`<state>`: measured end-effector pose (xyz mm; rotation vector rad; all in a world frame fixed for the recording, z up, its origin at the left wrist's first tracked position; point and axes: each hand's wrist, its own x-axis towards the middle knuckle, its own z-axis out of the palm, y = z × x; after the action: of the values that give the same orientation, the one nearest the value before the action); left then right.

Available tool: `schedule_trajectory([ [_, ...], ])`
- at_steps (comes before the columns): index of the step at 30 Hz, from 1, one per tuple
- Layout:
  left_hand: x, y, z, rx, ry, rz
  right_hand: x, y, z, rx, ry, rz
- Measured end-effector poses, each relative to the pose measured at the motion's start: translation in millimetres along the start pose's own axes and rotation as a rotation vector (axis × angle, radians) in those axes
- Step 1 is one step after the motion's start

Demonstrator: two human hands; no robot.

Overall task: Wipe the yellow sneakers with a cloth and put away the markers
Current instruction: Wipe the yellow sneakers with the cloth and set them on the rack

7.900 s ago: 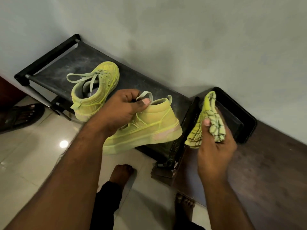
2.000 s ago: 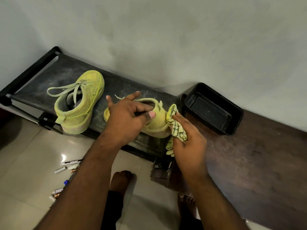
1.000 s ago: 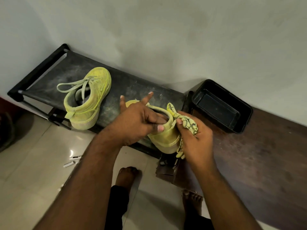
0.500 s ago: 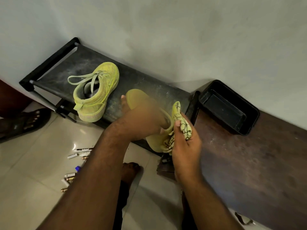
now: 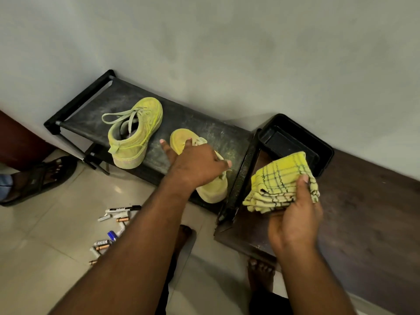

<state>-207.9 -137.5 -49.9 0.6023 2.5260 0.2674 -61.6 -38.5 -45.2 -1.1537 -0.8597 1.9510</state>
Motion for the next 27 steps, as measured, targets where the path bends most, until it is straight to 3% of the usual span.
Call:
schedule_trajectory([
  [3, -9, 20, 15, 0.206, 0.109, -0.054, 5, 3, 5, -0.004, -0.01, -0.046],
  [7, -13, 29, 18, 0.259, 0.171, -0.081, 5, 13, 15, -0.021, -0.07, -0.1],
  [12, -24, -8, -1, 0.298, 0.367, -0.103, 7, 16, 15, -0.038, -0.087, -0.122],
  [18, -45, -52, -25, 0.447, 0.573, 0.059, 2, 17, 24, -0.055, -0.124, -0.112],
  [27, -19, -110, -1, 0.454, 0.677, 0.238, -5, 39, 48, -0.113, -0.177, -0.146],
])
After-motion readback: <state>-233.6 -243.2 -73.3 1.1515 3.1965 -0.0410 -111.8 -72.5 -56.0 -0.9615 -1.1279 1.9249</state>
